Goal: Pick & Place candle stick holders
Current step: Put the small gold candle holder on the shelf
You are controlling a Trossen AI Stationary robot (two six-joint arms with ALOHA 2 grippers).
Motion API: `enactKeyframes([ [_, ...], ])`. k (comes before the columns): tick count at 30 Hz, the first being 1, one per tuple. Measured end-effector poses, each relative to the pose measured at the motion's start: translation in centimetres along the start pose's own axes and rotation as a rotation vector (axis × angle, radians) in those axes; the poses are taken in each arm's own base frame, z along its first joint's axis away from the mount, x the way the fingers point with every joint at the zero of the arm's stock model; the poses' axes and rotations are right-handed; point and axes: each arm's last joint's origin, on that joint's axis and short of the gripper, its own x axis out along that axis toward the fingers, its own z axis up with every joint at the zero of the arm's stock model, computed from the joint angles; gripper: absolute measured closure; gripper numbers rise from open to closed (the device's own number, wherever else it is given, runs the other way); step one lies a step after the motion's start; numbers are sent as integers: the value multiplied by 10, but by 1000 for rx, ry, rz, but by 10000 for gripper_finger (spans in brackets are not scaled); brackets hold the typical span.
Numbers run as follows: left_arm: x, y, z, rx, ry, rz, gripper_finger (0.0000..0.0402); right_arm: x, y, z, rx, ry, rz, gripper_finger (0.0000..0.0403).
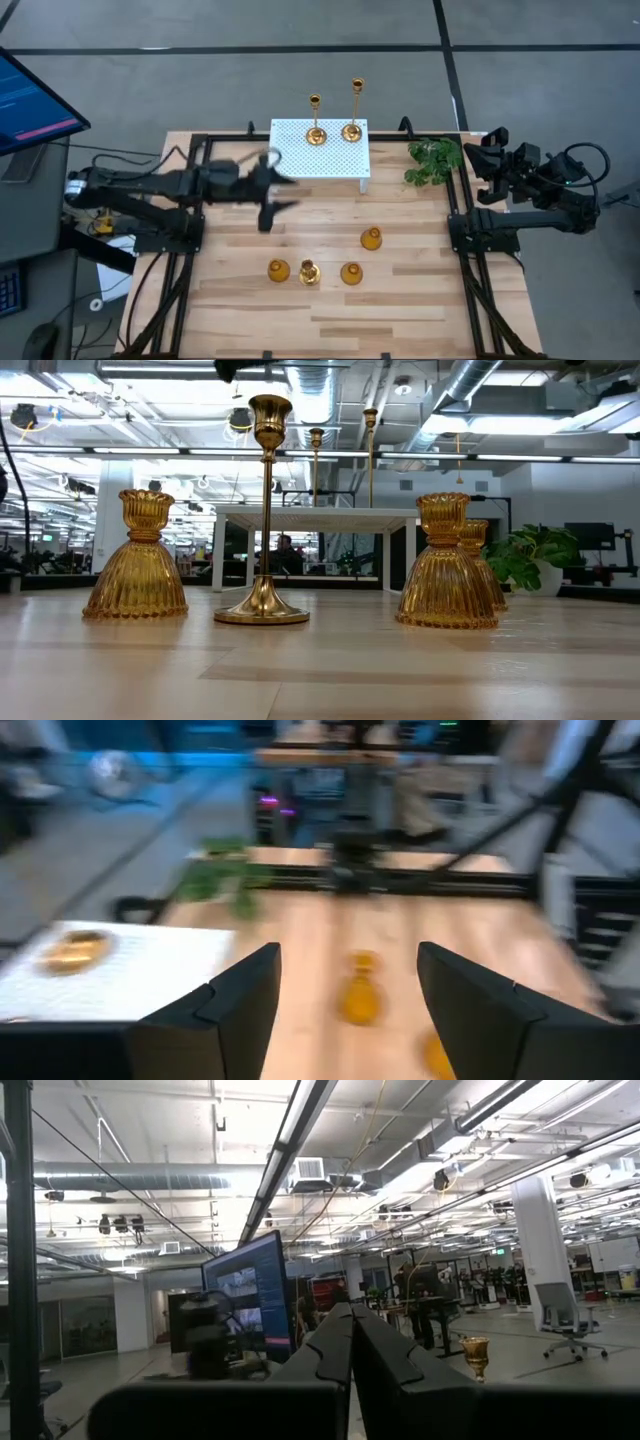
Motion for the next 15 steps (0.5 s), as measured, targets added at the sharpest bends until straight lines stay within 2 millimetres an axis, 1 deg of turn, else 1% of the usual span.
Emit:
enactKeyframes([
  [6,6,-42,-9,-159,67,-165,139,0,0,0,0,0,0,403],
  [9,5,-59,-16,-232,138,-212,121,0,0,0,-1,0,0,403],
  [12,0,-70,-28,-212,249,-196,109,0,0,0,-3,0,0,403],
  [15,-4,-73,-35,-168,290,-117,109,0,0,0,-9,0,0,403],
])
